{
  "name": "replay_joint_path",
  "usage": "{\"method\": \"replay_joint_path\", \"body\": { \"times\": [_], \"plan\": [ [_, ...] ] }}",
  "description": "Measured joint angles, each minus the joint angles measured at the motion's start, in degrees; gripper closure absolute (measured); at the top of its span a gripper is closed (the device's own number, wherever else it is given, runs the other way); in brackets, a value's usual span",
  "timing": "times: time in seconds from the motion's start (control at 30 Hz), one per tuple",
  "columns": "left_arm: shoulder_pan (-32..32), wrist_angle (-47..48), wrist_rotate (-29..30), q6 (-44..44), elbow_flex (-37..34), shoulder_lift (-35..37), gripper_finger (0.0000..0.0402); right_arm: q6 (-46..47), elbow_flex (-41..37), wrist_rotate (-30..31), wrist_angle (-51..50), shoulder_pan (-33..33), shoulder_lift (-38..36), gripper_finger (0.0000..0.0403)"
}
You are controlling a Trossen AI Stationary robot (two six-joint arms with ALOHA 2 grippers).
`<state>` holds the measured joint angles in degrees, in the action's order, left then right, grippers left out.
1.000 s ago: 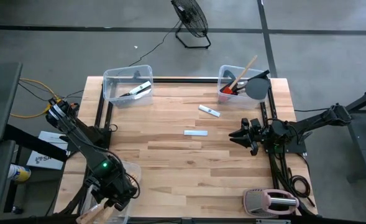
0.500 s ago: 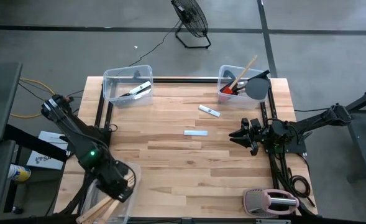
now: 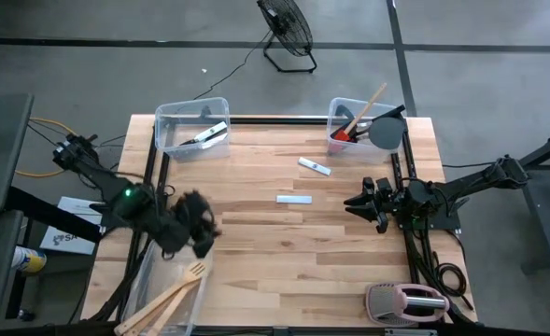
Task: Pick & Place Kitchen Items
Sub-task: Return To Home Position
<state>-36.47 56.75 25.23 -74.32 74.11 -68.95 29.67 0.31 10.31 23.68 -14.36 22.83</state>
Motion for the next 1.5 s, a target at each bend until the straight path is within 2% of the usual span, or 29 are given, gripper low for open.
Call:
{"method": "replay_joint_path", "body": {
  "times": [0.13, 0.23, 0.4, 0.63, 0.8, 0.93, 1.37, 1.5],
  "plan": [
    [4.38, -2.44, 9.13, 13.30, 0.00, 2.08, 0.0259, 0.02, -0.01, 0.00, -0.02, 0.00, 0.00, 0.0295],
    [9.54, -6.77, 9.85, 24.09, 0.02, 2.83, 0.0259, 0.01, -0.01, 0.00, -0.02, -0.01, -0.01, 0.0295],
    [20.23, -14.80, -0.45, 40.18, -0.45, 2.91, 0.0259, 0.00, -0.01, 0.00, 0.00, -0.01, -0.02, 0.0295],
    [30.43, -31.27, -10.39, 56.51, -6.81, 2.94, 0.0258, 0.00, 0.00, 0.00, 0.00, 0.00, 0.00, 0.0295],
    [34.89, -40.85, -15.09, 60.61, -14.76, 6.79, 0.0258, 0.00, -0.01, 0.00, 0.00, -0.01, 0.00, 0.0295],
    [37.17, -45.97, -15.46, 60.74, -22.88, 13.31, 0.0259, 0.02, 0.01, 0.00, -0.39, -0.01, 0.00, 0.0295],
    [39.45, -50.95, -15.12, 57.12, -46.90, 39.25, 0.0258, 0.01, 0.00, 0.02, -1.17, -0.01, 0.02, 0.0295],
    [39.45, -52.17, -15.33, 59.62, -53.45, 48.94, 0.0258, 0.00, -0.01, 0.02, -1.18, -0.01, 0.02, 0.0295]
  ]
}}
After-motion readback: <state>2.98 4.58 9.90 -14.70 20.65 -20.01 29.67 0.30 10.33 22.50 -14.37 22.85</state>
